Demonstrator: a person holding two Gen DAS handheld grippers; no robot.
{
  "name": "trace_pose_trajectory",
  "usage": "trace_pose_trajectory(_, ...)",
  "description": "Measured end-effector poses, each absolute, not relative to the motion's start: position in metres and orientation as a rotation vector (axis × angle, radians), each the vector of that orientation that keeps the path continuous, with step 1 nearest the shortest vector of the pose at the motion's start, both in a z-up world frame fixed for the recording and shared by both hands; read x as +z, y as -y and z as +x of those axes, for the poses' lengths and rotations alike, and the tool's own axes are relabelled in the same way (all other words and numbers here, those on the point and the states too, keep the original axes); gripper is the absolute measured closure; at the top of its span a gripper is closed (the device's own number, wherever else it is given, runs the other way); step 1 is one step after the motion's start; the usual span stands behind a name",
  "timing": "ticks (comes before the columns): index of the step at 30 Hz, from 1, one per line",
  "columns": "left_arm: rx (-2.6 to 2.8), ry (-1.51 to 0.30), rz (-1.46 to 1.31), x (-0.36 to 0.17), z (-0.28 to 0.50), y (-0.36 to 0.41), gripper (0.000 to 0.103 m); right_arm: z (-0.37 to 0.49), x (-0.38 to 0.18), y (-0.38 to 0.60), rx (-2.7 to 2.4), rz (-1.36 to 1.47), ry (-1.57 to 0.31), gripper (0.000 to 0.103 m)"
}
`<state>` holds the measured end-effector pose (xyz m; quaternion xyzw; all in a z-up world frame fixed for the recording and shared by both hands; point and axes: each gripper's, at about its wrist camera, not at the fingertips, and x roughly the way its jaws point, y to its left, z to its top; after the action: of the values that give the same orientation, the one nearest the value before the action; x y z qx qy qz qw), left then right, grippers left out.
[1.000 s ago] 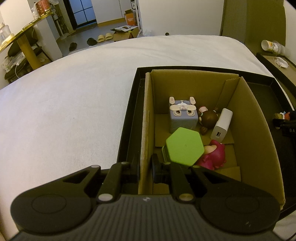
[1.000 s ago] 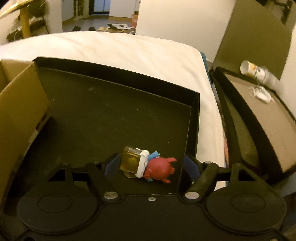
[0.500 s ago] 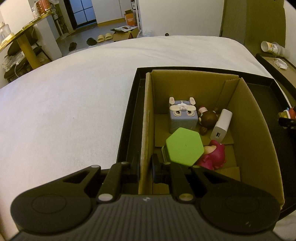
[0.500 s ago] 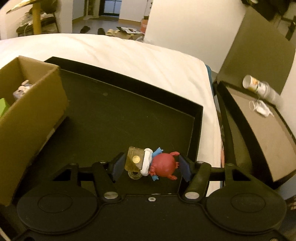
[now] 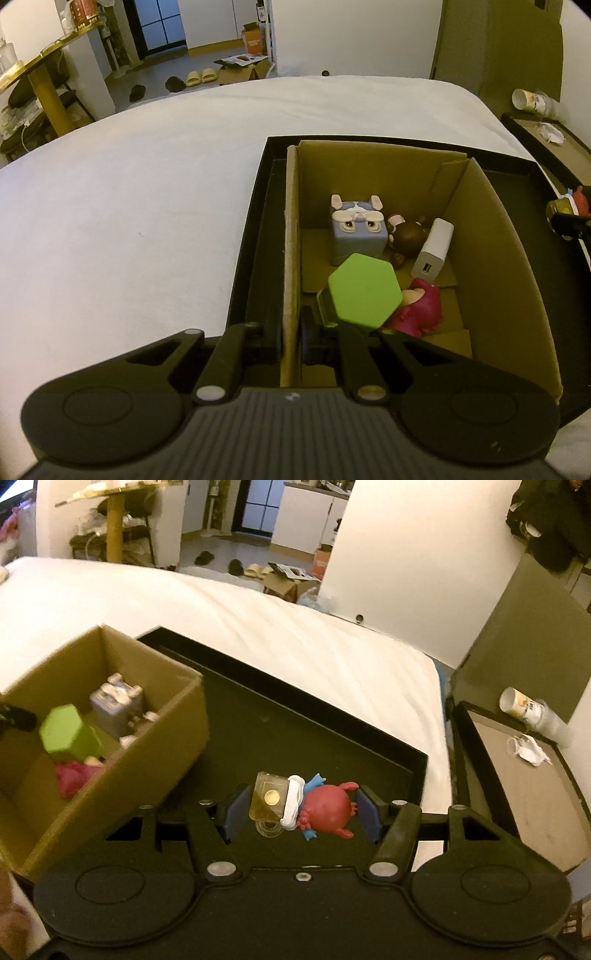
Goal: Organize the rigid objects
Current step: 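Close the right tool on the yellow-and-red figure and lift it, then carry the figure into the box and open the right tool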
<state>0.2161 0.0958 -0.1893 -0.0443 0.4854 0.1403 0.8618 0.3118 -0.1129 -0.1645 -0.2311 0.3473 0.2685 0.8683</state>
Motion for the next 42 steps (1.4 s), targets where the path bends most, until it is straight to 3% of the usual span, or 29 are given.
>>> trace_pose_trajectory(26,0.248,-0.992,-0.158,-0.19,0.206,-0.105,0.094,0.272,-0.117,0.054,0.689,-0.527,-0.682,0.043)
trace_pose_trajectory(42,0.234,-0.985,-0.186,-0.19,0.202,-0.11,0.094,0.255,-0.139,0.005,0.875,-0.722,-0.727,0.043)
